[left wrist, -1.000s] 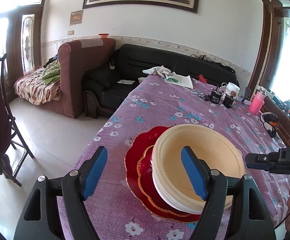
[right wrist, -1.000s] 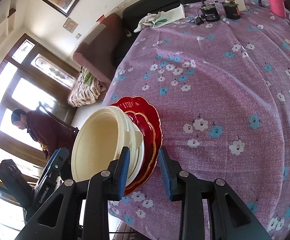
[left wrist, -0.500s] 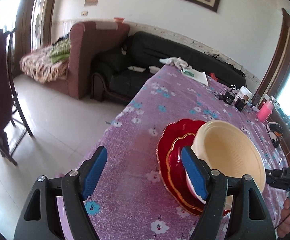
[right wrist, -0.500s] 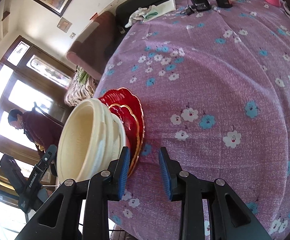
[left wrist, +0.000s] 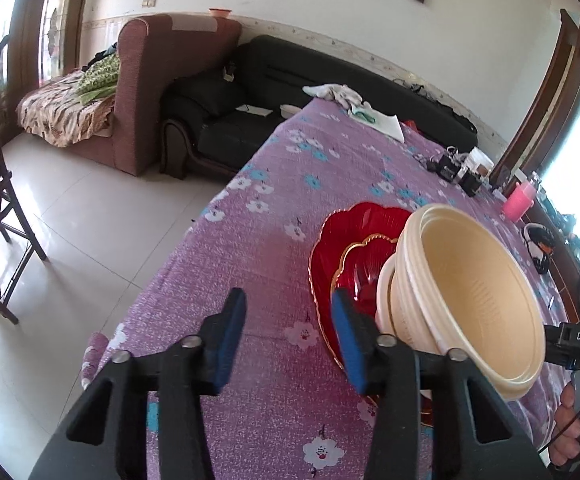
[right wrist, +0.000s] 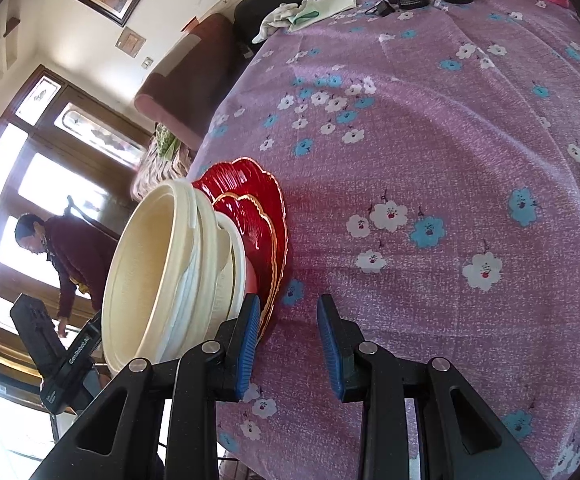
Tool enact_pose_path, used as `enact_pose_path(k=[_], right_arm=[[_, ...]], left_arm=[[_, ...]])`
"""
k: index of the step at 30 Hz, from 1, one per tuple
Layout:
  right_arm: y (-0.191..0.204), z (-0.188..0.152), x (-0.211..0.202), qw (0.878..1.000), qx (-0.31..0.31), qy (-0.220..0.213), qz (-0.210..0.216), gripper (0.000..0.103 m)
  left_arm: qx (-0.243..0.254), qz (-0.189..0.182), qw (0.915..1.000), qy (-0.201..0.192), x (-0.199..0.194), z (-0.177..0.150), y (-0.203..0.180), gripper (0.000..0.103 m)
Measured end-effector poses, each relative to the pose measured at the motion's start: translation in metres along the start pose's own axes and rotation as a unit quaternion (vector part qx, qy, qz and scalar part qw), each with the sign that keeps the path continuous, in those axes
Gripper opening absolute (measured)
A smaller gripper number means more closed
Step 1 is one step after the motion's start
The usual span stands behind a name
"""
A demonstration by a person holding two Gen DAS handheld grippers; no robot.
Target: Organize plates and bowls
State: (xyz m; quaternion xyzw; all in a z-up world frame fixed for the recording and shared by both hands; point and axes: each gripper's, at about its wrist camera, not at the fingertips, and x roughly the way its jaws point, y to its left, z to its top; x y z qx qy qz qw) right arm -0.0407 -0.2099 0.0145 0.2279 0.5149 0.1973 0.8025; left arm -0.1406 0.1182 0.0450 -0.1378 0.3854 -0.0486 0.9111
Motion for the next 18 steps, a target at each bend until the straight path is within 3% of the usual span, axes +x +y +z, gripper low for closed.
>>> enact_pose_path(k=[8,13,16,18], right_arm=[[0.004,0.000,0.012,1.000,-0.020,-0.002,-0.010,0.032],[0.013,-0.001,0.020,0.999,-0.046,-0.005,-0.012,0.016],[0.016,-0.001,0.021,0.998,-0.055,-0.011,-0.019,0.014],[0.016,-0.002,0.020,0.998,-0.059,-0.014,-0.018,0.014]], left_arm=[[0.012,-0.021,0.9996,0.014,0.019,-0.002,-0.003,0.025],[0.021,-0.029,0.9992,0.017,0.031,-0.001,-0.008,0.023],[0.024,-0.044,0.9985,0.020,0.033,0.000,-0.010,0.016],[0.031,-0.036,0.9987,0.017,0.033,0.000,-0.015,0.016]])
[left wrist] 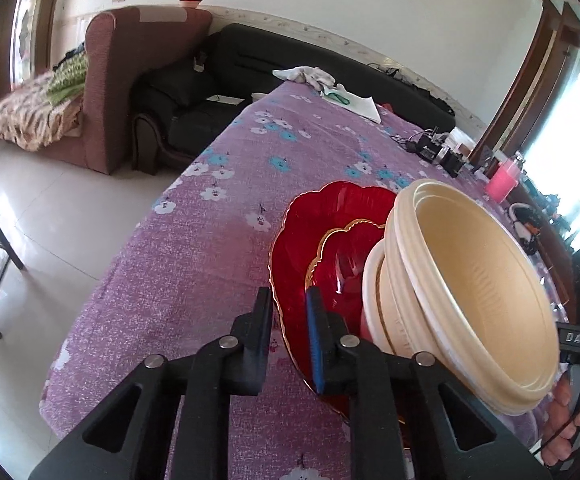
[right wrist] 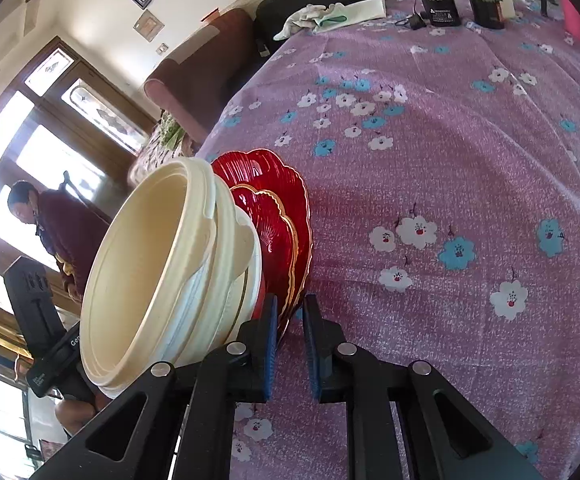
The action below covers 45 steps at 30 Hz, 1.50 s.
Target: Organize plates and bowls
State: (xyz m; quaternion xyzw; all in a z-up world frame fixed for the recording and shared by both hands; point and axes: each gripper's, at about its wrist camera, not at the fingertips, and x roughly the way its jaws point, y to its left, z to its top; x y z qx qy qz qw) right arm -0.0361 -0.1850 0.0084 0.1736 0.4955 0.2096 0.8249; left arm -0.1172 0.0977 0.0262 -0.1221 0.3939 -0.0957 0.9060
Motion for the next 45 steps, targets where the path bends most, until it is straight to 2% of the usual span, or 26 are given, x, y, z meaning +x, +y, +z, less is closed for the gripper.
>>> enact_pose_path(k=[10,17,22,28,31,36,39,41,45], right_arm=[[-0.015,-0.005,-0.025,1.000,0.010,-0.024,-0.013,0.014],[-0.059,-0.013,-0.065,0.996,0.056,-0.059,-0.029,0.014],[-0.102,-0.020,-0.098,0.989,0.097,-0.096,-0.054,0.014],[-0.142,-0.027,-0.134,0.979,0.132,-0.135,-0.079,0.014],[-0.153,-0.028,-0.143,0.974,0.136,-0.153,-0.097,0.014],[-0.167,-0.031,-0.146,0.971,0.143,-0.167,-0.091,0.014],[-0.166,-0.036,-0.148,0.972,0.135,-0.171,-0.091,0.015],[-0.164,-0.041,-0.155,0.971,0.129,-0.179,-0.091,0.015],[-0.155,-0.057,-0.179,0.965,0.104,-0.214,-0.114,0.016]], left_arm=[[0.016,-0.007,0.9998,0.011,0.011,-0.001,-0.033,0.015],[0.052,-0.021,0.9980,0.029,0.033,-0.003,-0.098,0.015],[0.083,-0.027,0.9956,0.035,0.055,-0.003,-0.155,0.014],[0.109,-0.037,0.9922,0.047,0.080,-0.008,-0.206,0.015],[0.114,-0.034,0.9922,0.038,0.088,-0.009,-0.219,0.015],[0.112,-0.024,0.9931,0.022,0.094,-0.008,-0.226,0.016],[0.114,-0.015,0.9932,0.016,0.089,-0.011,-0.224,0.032],[0.114,-0.008,0.9934,0.008,0.082,-0.015,-0.219,0.053],[0.123,0.001,0.9919,-0.032,0.055,-0.034,-0.213,0.065]])
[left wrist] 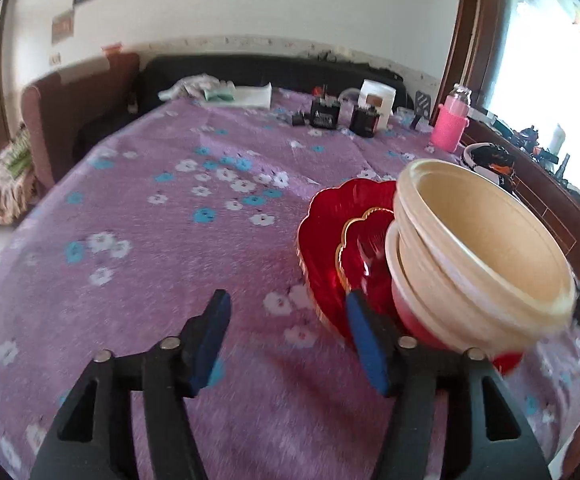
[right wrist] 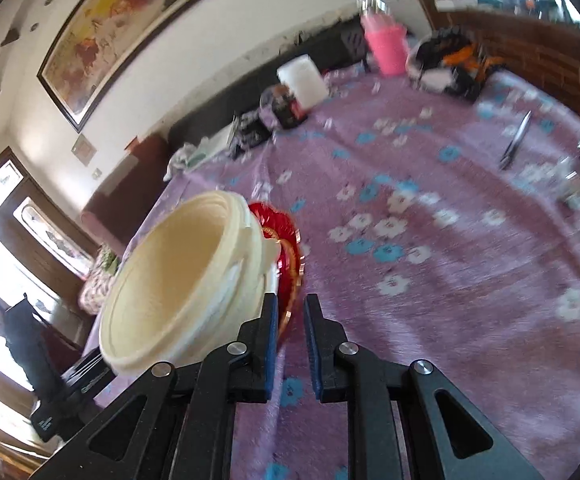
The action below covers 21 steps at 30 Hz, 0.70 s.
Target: Organize plates and bowls
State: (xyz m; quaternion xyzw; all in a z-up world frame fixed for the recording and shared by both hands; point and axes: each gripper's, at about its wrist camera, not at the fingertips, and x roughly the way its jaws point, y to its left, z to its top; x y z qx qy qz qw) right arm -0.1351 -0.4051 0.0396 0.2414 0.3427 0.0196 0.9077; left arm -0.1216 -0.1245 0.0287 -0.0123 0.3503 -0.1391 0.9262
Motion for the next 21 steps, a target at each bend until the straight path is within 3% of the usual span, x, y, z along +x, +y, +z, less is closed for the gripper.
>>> enact_pose_path(k=[3,5,9,21], right_arm=[[0.003,-0.013,-0.018,0.998,-0.021,-0.040,-0.035,0.019],[0.008,-0.021,-0.021,0.995,-0.035,-0.066,-0.065,0.027],[0.013,-0.037,-0.018,0.987,-0.060,-0.106,-0.107,0.043],[0.022,-0.044,-0.016,0.980,-0.093,-0.127,-0.121,0.075]], left_arm=[[0.017,0.018,0.9985,-0.049,-0.021,-0.012,-0.006,0.073],[0.031,0.035,0.9952,-0.086,-0.032,-0.015,-0.012,0.088],[0.048,0.052,0.9885,-0.133,-0.046,-0.019,-0.018,0.091],[0.066,0.071,0.9861,-0.135,-0.044,-0.019,-0.027,0.095]])
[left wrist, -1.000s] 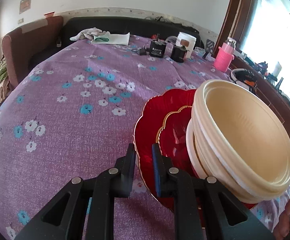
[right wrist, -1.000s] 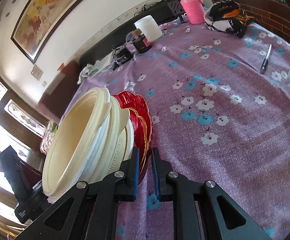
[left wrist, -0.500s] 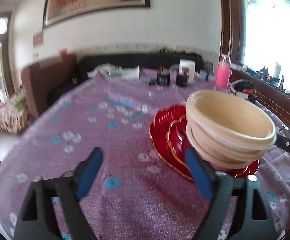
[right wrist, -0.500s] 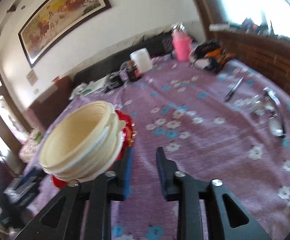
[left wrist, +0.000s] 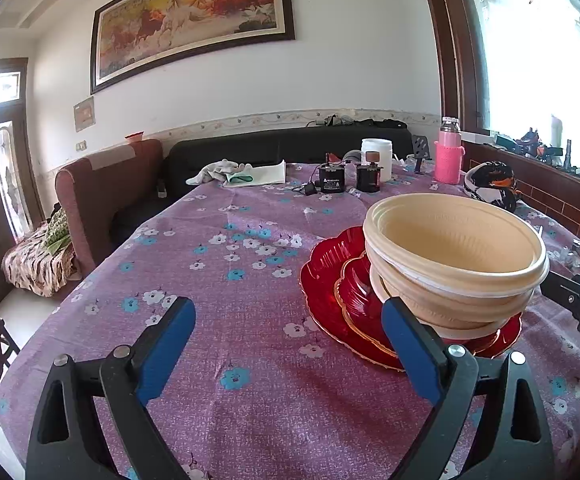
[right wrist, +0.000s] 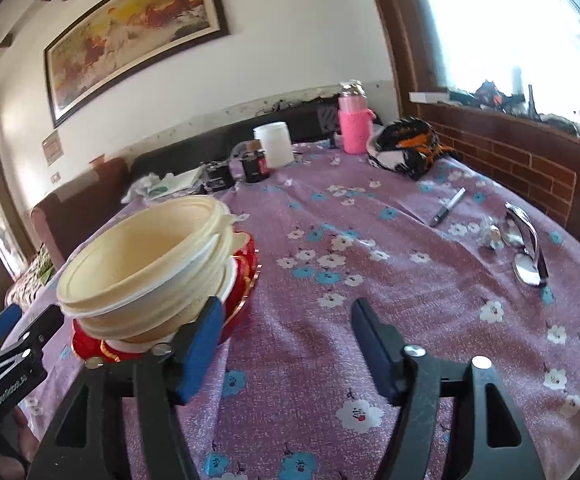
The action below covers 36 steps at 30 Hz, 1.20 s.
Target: Organize plates and bowls
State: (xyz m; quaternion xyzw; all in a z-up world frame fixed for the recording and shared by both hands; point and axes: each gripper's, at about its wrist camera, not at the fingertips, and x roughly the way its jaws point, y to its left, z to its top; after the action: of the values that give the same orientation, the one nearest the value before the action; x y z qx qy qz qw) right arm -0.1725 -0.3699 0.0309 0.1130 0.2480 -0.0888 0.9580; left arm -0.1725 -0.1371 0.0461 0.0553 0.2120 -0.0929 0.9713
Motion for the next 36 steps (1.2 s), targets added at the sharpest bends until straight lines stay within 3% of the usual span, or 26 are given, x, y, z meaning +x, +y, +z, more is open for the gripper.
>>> enact_pose_path(k=[6,26,36], right_arm=[[-0.0001,0.0006,0.0048,1.000,-0.003,0.009,0.007,0.081],[-0.0017,-0.0001,0.0070,1.000,0.005,0.020,0.014,0.083],[-0.0009,-0.0004,0.0067,1.000,0.003,0.020,0.016,0.084]], left_arm=[[0.011,-0.001,0.9999,-0.008,-0.0025,-0.0011,-0.0043,0.098],[0.027,-0.010,0.9996,-0.004,-0.0020,-0.0009,-0.0099,0.101],[0.025,-0.017,0.9994,0.018,0.0037,0.0002,-0.0094,0.103]])
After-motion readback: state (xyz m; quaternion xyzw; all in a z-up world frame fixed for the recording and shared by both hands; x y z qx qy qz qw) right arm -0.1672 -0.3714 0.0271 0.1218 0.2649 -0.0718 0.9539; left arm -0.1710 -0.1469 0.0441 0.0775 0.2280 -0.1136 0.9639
